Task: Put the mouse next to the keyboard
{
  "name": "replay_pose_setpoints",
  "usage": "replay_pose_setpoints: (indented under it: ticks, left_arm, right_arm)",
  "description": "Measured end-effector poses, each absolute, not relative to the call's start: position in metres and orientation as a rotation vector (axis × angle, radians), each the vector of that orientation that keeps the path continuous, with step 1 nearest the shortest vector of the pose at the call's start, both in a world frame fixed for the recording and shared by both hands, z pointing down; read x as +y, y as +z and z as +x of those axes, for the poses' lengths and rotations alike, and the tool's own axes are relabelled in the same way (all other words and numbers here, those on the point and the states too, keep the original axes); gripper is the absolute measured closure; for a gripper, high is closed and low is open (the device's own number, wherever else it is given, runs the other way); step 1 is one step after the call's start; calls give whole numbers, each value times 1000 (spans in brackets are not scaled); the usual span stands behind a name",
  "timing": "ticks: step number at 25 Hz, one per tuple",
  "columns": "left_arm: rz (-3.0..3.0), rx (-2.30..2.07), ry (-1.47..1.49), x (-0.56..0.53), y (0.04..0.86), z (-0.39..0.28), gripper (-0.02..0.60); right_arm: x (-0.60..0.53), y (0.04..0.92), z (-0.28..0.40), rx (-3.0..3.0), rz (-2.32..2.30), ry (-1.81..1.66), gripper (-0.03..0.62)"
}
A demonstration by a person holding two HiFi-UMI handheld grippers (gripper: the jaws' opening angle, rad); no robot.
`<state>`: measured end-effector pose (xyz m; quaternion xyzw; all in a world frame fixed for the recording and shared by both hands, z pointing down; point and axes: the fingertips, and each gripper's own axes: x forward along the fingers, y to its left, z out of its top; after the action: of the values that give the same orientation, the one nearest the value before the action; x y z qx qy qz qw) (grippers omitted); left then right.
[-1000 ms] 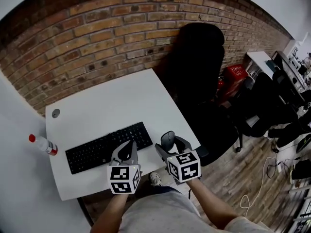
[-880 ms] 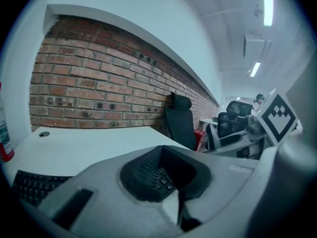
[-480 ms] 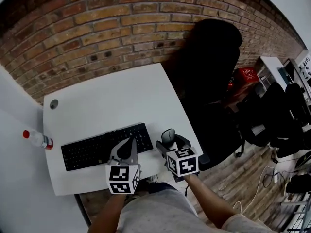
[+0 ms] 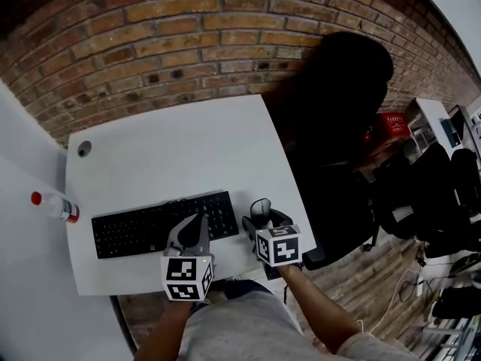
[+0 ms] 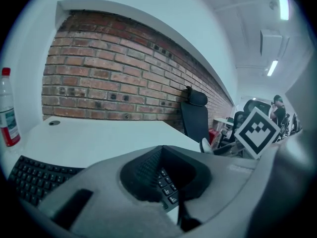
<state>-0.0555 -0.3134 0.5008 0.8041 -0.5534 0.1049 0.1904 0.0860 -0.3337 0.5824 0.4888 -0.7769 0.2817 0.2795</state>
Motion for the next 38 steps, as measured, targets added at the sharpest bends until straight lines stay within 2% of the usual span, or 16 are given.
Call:
replay_pose_setpoints:
  ticks: [38]
  left_arm:
    - [2208, -1564, 318, -326, 513, -54, 588]
  right_arm:
    - [-348, 612, 93, -1964, 1406, 804, 284]
